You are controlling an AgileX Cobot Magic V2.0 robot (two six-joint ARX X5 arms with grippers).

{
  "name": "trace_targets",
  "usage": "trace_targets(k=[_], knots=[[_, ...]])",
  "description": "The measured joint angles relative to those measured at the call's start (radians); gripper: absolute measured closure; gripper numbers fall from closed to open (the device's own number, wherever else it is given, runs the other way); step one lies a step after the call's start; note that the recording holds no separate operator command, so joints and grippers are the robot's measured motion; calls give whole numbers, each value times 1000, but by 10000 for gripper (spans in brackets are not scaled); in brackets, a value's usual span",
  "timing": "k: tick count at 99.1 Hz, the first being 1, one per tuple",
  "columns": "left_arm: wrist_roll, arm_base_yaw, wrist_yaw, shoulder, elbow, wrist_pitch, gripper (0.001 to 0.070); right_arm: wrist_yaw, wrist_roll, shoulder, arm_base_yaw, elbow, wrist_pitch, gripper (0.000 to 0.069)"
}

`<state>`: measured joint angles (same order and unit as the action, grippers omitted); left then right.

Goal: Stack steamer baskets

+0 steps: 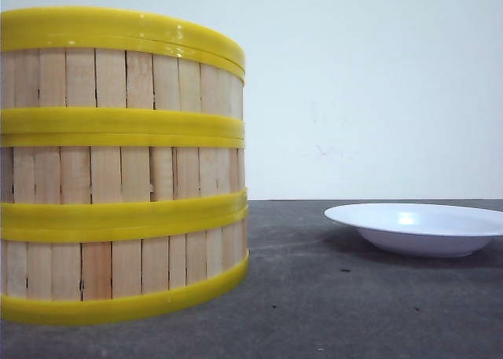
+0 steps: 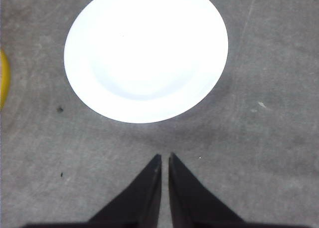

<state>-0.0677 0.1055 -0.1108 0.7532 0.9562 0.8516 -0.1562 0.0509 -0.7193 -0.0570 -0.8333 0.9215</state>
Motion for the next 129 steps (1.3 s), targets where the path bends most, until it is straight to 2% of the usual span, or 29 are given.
trace_targets(k=[22, 37, 54, 72, 92, 99, 110, 121, 129], knots=[[0, 0, 2, -1, 0, -4, 695, 0, 0, 0, 0, 0, 0, 671], [10, -11, 73, -61, -34, -42, 695, 0, 0, 0, 0, 0, 0, 671], [16, -21, 142, -223, -246, -218, 695, 0, 0, 0, 0, 0, 0, 671], [16, -23, 145, -459, -530, -429, 695, 0, 2, 0, 0, 0, 0, 671], [16, -23, 158, -692, -777, -545, 695, 0, 2, 0, 0, 0, 0, 671], [16, -23, 158, -750, -837, -547, 695, 0, 2, 0, 0, 0, 0, 671], [16, -23, 158, -743, -890, -577, 695, 0, 2, -1, 0, 0, 0, 671], [19, -22, 154, -749, -922, -665, 695, 0, 2, 0, 0, 0, -4, 671], [20, -22, 145, -746, -924, -668, 695, 0, 2, -1, 0, 0, -8, 671]])
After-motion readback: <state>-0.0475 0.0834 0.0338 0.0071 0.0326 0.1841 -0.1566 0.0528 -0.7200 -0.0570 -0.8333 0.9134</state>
